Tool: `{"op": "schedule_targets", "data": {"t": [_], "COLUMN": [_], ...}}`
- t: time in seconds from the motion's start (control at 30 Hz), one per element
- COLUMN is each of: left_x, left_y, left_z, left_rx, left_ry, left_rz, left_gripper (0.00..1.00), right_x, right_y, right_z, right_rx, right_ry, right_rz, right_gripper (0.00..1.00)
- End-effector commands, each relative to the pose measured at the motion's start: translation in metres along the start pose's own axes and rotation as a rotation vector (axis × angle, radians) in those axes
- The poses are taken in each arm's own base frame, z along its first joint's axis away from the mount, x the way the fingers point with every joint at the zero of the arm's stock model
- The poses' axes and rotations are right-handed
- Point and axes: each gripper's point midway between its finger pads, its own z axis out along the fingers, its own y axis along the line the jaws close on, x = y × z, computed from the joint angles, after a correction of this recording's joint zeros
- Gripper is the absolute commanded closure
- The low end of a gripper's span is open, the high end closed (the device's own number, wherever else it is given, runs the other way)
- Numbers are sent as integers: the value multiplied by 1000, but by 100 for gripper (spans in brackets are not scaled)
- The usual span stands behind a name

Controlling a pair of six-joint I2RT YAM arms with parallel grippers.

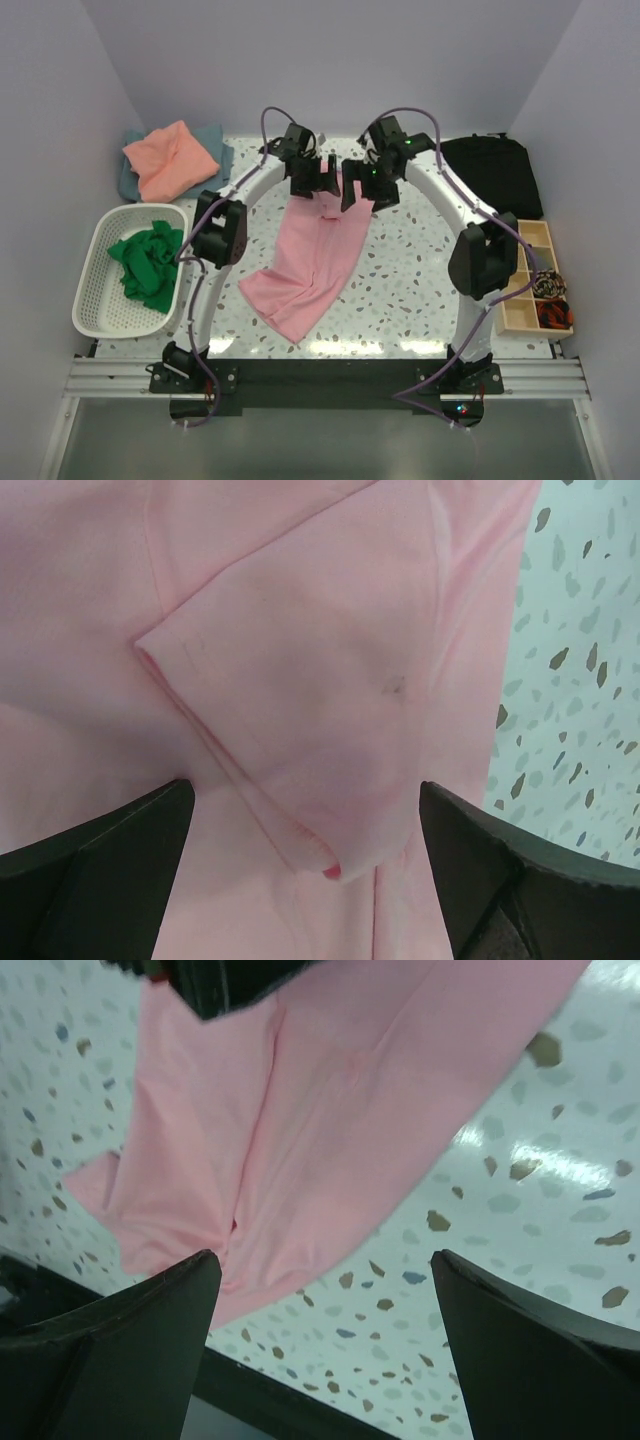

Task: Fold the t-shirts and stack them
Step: Rotate the tshirt 90 degrees

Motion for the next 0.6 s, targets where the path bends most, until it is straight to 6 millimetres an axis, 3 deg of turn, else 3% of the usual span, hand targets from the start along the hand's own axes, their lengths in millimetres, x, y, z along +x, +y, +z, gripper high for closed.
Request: {"op": "schedule_targets", "data": {"t": [0.0, 0.1, 0.3, 0.43, 0.57], "left_x": [6, 8, 5, -12, -26], "left_y": [5, 22, 56, 78, 98], "left_z": [25, 35, 50, 49, 45], "left_rx": [50, 21, -13, -36, -40], "left_ry": [8, 13, 14, -32, -68], "left_rz": [30, 11, -19, -51, -100], "left_gripper": [0, 0, 0, 0, 0], "right_x": [56, 78, 105, 116, 126], "right_y": [30, 40, 47, 46, 59], "right_z": [7, 20, 40, 50, 61], "right_rx": [-62, -85, -105, -107, -145], "right_ry": [174, 251, 330, 369, 392], "right_rz": [-145, -183, -244, -240, -275], "right_gripper": [9, 9, 9, 9, 9]}}
